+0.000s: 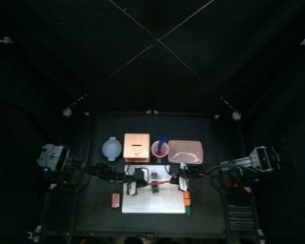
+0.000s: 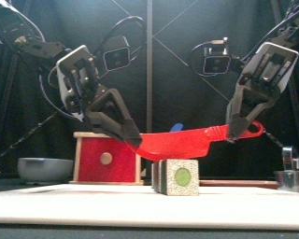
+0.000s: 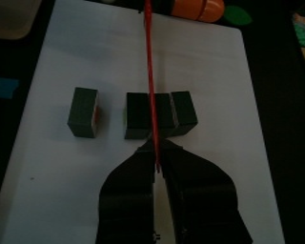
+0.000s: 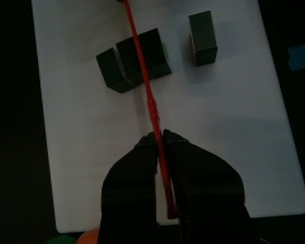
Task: Place sushi on board then cut the sushi with the knife then place the pieces on the plate
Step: Cut the sushi into 4 pieces
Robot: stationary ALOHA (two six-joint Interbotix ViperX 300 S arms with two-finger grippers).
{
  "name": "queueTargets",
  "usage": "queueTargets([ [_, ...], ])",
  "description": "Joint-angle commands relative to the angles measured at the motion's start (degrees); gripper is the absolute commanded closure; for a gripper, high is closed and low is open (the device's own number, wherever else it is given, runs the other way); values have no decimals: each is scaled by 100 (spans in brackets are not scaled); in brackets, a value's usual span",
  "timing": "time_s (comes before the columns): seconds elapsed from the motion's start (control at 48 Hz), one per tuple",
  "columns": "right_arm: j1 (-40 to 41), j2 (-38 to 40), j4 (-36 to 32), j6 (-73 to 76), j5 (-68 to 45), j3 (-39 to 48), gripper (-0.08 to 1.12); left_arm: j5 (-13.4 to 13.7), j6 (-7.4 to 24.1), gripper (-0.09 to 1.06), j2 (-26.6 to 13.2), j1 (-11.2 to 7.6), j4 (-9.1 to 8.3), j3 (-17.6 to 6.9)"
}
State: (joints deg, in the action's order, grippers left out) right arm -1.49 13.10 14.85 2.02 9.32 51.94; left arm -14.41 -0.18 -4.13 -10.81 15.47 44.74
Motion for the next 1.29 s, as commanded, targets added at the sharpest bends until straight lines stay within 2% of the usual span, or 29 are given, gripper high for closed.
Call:
queueTargets([
  [0.021,44,70,18,35,-18,-62,71,-18,0,55,35,-158,9,-53],
  [0.479,9,-141,70,35,-26,-79,71,-26,0,55,-114,-149,9,-44],
  [1.0,-229,-835,229,35,-114,-290,71,-18,9,55,-308,-105,0,-44],
  [1.167,-299,-888,237,35,-114,-334,71,158,0,55,-308,-105,18,-70],
  [1.292,-299,-879,272,35,-114,-343,71,193,0,55,-299,-105,26,-88],
])
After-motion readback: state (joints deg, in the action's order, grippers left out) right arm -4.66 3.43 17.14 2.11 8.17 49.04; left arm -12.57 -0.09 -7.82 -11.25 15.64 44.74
